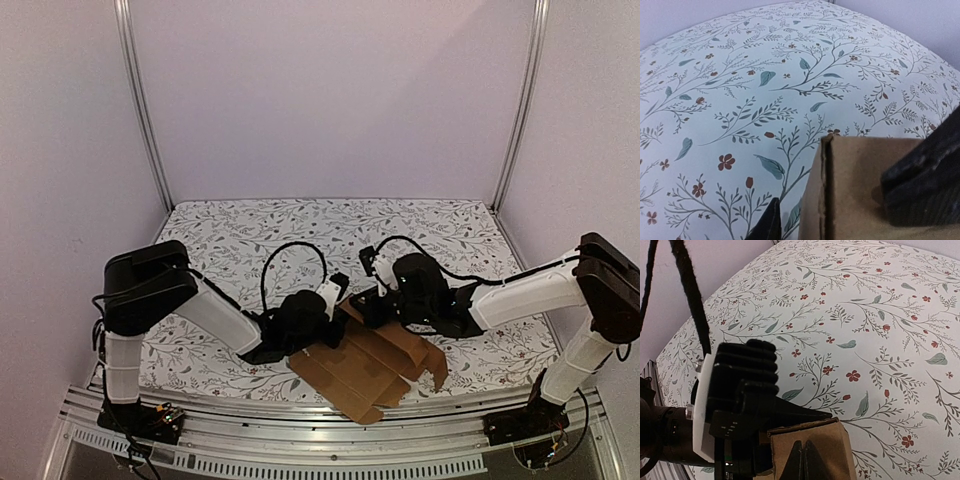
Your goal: Fold the paper box
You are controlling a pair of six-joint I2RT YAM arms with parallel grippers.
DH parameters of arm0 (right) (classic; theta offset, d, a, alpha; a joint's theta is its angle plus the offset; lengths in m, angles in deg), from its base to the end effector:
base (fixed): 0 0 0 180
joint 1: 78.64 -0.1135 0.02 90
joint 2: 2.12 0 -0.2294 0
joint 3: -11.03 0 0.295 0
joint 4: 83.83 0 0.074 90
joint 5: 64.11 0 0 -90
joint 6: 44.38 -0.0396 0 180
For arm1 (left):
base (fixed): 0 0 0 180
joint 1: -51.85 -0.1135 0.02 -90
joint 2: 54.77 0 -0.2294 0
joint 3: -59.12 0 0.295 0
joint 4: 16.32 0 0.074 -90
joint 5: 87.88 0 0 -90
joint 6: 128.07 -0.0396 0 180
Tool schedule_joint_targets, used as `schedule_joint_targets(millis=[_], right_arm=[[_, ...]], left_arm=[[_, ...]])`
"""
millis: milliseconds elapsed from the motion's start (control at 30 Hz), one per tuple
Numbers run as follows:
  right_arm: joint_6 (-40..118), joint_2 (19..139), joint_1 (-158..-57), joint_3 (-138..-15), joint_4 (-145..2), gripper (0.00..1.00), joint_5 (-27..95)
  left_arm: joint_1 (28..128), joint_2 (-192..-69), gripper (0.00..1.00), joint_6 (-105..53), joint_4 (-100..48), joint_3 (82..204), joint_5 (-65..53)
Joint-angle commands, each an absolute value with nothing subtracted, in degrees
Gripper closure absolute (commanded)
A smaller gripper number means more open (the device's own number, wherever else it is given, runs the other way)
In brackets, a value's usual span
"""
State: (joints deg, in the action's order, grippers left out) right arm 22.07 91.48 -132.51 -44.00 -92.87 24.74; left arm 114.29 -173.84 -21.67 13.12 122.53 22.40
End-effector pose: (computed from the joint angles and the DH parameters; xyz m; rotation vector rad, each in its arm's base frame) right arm 0.2152 0.2934 0.1025 -0.5596 2.1144 0.7801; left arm 0.1961 -0.3461 0.0213 0.5843 1.9511 -0.5201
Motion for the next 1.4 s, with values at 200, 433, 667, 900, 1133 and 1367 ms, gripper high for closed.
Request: schedule_joint_targets(millis=[200,433,667,900,1133,1367], right_arm=[[21.6,90.5,-132.3,-42.2,-89.1,1.0,24.9],[21.4,90.7,-132.3,-42.2,-89.2,1.0,25.0],[21.2,90.8,-132.3,-42.3,-89.3,1.0,24.8],[20.8,88.0,-132.3,-42.3,-87.8,0.91,23.7],[21.9,80.0,-132.3,-42.0,-81.5,0.8,21.2],[22.7,69.9,-132.3,-41.2,-72.4,0.87,17.9]], left_arm=[[115.0,-176.4,0.92,-23.9,14.3,124.4,22.5],[115.0,-176.4,1.0,-24.0,13.9,124.6,22.3],[115.0,-175.4,1.0,-24.3,13.2,124.2,23.8],[115.0,-173.6,1.0,-23.6,11.7,123.0,27.9],[114.7,-170.5,1.0,-21.9,7.6,122.0,34.5],[113.7,-167.5,1.0,-15.9,-1.6,121.8,41.2]])
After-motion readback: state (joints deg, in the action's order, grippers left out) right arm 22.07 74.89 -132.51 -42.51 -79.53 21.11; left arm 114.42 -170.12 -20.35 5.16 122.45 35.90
